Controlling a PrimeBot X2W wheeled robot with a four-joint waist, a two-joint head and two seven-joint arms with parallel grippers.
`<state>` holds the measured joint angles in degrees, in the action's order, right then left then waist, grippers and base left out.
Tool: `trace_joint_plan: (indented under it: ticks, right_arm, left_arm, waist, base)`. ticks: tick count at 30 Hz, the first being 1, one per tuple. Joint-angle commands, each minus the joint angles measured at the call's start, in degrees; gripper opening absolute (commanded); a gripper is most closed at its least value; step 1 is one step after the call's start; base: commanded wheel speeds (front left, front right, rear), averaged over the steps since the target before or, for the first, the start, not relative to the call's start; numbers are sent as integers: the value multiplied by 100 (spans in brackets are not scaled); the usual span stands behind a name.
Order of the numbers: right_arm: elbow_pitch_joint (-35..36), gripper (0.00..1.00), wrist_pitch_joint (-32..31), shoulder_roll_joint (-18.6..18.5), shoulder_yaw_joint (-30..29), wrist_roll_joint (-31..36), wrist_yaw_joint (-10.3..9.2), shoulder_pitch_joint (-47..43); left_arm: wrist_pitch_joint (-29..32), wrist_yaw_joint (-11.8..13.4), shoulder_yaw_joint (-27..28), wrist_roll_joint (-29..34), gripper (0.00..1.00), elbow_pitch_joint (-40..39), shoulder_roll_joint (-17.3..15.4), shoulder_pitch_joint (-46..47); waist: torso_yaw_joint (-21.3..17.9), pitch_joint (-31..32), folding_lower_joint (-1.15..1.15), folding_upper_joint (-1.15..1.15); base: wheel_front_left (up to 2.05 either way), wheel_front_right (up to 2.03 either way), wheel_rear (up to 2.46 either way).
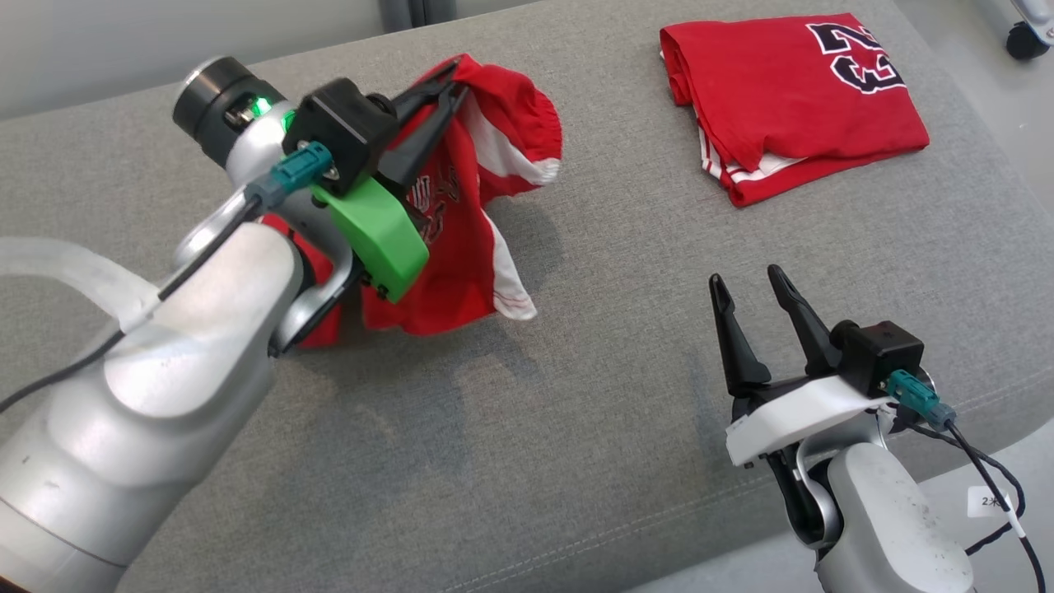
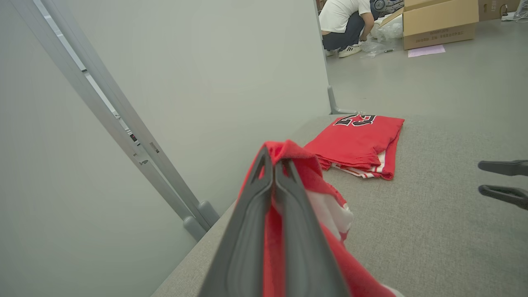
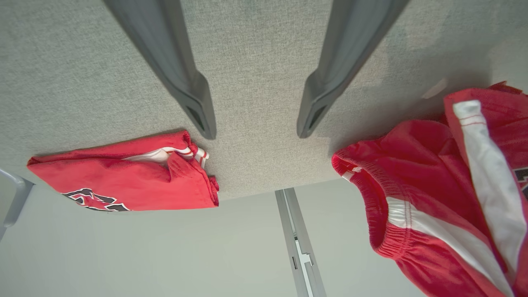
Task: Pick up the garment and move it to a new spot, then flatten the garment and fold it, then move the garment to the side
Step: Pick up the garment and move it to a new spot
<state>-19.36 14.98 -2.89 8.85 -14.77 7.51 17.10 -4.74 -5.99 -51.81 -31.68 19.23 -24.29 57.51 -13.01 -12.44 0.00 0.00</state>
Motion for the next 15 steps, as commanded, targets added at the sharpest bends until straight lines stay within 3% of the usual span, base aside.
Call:
trace_joint_plan:
  ticks: [1,7,15]
  right_arm:
    - [30,100,26,-4,3,-42,-4,-54]
    - [25,100,27,-7,-15,-28,-4,-137]
    - [-56,100,27,-7,38,51,-4,-109]
  left_arm:
    - [62,91,-41,-12,0,-218,-27,-210]
    - [66,264,-288,-155,0,-481,43,-911]
    - [-446,259,-471,-361,0,346,465,-1611]
  waist:
    - [47,36,0,0]
    - [200,76,0,0]
    - [378,204,0,0]
  base:
    - [0,0,0]
    - [0,0,0]
    - [0,0,0]
